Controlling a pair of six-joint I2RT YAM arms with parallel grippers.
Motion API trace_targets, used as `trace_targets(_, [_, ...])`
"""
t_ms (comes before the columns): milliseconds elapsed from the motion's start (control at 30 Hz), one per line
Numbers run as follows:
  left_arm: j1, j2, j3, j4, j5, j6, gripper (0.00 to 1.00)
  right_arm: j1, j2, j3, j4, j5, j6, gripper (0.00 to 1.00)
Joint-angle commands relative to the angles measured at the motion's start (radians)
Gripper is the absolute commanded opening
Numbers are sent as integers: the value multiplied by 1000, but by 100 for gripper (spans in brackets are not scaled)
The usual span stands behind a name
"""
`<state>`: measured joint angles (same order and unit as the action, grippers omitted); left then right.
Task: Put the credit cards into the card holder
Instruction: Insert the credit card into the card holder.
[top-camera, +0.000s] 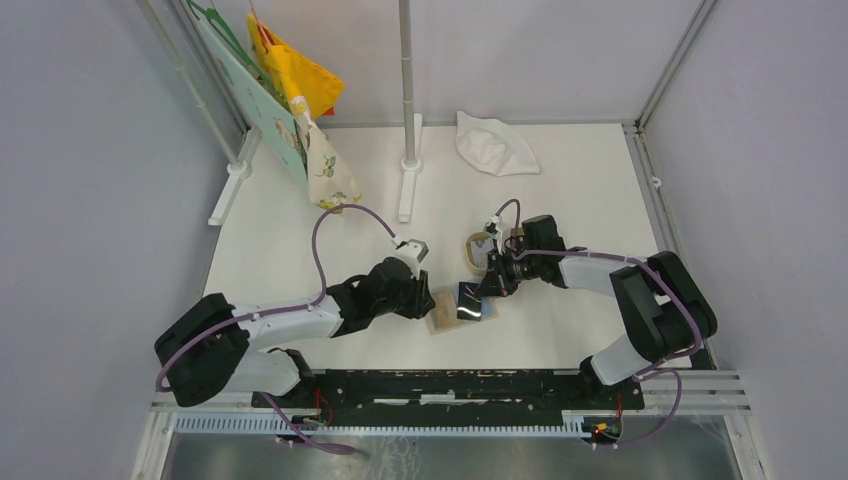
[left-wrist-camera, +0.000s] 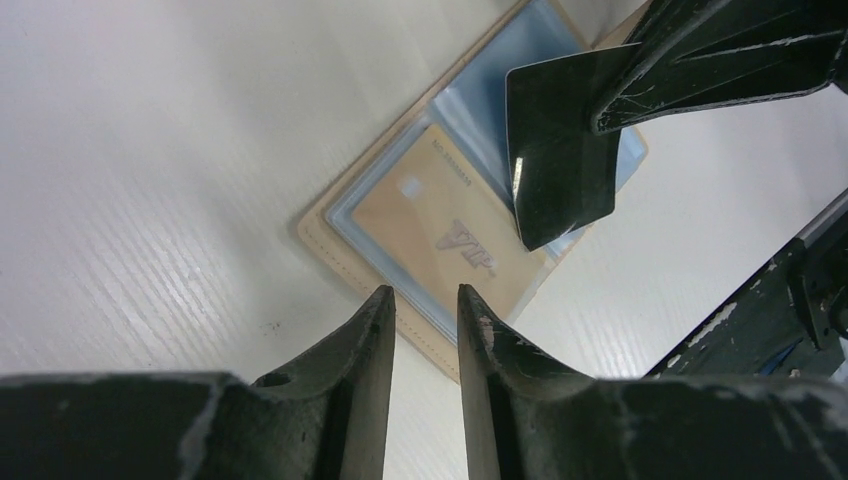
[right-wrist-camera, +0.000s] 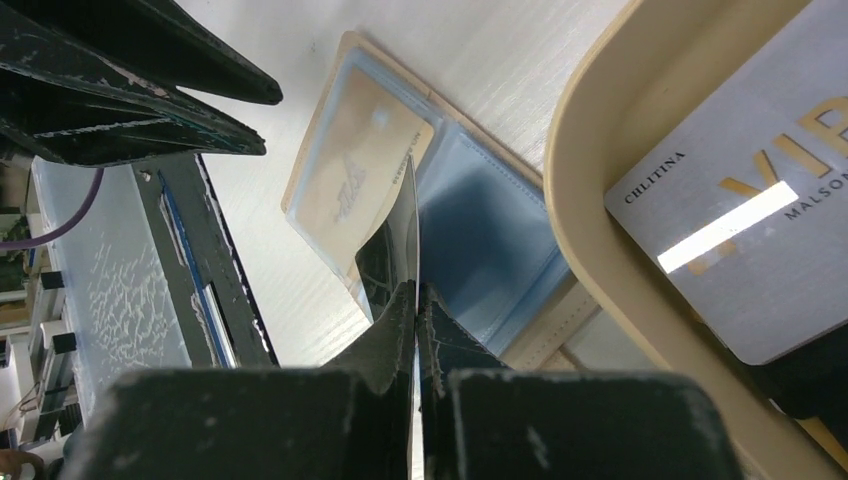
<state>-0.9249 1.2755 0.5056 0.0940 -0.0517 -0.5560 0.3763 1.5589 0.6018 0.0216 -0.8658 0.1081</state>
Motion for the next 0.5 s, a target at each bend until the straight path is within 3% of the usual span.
trace_targets(0, [-16, 20, 35, -8, -45, 5, 35, 29, -6, 22, -20, 74, -21, 0])
trace_targets(467, [-90, 88, 114, -76, -120, 11, 30, 59, -16, 28, -56, 145, 35, 0])
